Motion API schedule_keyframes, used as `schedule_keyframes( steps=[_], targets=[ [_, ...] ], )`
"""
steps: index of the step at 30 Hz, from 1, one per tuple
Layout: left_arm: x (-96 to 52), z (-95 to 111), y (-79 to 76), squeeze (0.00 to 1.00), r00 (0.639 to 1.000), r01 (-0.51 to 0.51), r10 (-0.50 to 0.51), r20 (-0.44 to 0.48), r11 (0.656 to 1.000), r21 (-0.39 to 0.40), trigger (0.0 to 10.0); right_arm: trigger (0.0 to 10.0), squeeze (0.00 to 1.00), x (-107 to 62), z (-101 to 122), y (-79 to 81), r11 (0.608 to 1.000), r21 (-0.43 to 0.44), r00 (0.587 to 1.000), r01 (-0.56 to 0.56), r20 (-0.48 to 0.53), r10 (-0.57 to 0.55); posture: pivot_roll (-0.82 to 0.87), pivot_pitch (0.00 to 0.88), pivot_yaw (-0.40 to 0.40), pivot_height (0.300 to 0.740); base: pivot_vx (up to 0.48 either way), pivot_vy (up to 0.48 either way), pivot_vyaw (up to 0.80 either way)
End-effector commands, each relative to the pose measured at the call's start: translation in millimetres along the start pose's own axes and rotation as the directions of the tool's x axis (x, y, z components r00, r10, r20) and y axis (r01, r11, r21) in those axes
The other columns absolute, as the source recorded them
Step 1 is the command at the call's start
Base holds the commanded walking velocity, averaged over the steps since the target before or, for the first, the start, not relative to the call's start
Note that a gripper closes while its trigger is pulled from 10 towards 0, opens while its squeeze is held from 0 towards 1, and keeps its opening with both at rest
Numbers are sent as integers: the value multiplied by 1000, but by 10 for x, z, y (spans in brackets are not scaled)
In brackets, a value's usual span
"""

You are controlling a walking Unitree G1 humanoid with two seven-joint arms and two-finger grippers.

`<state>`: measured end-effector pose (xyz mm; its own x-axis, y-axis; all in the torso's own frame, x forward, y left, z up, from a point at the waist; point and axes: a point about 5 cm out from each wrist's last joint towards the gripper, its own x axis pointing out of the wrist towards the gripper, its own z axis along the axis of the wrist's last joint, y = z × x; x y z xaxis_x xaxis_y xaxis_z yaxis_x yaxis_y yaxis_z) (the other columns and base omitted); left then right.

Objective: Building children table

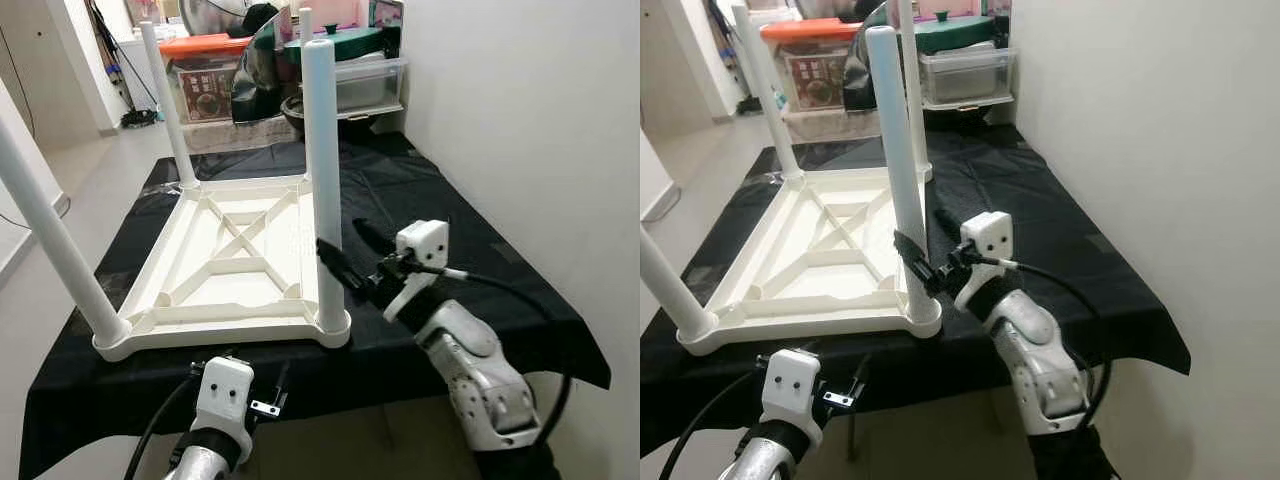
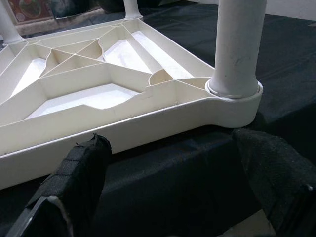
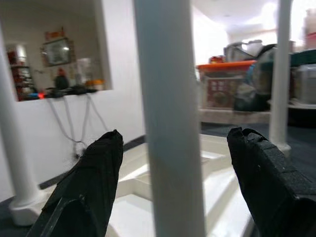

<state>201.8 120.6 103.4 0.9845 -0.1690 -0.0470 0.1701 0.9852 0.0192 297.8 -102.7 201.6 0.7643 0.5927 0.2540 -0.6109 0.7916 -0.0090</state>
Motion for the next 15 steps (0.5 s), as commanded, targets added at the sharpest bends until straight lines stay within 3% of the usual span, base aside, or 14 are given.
schedule_keyframes(
  steps=[1, 15],
  targets=[
    [-12, 6, 13, 0, 1000, -9, 9, -3, 1000, 4, 10000, 10000, 0, 51, -23, 20, 1000, -22, 1000, 14, -18, -15, -80, 6, 24, 740, 0, 0, 0],
    [-27, 10, -5, 0, 1000, -15, 15, -2, 1000, -2, 10000, 10000, 0, 293, -119, 185, 994, -91, 995, 52, -76, -59, -69, 18, 17, 740, 0, 0, 0]
  ],
)
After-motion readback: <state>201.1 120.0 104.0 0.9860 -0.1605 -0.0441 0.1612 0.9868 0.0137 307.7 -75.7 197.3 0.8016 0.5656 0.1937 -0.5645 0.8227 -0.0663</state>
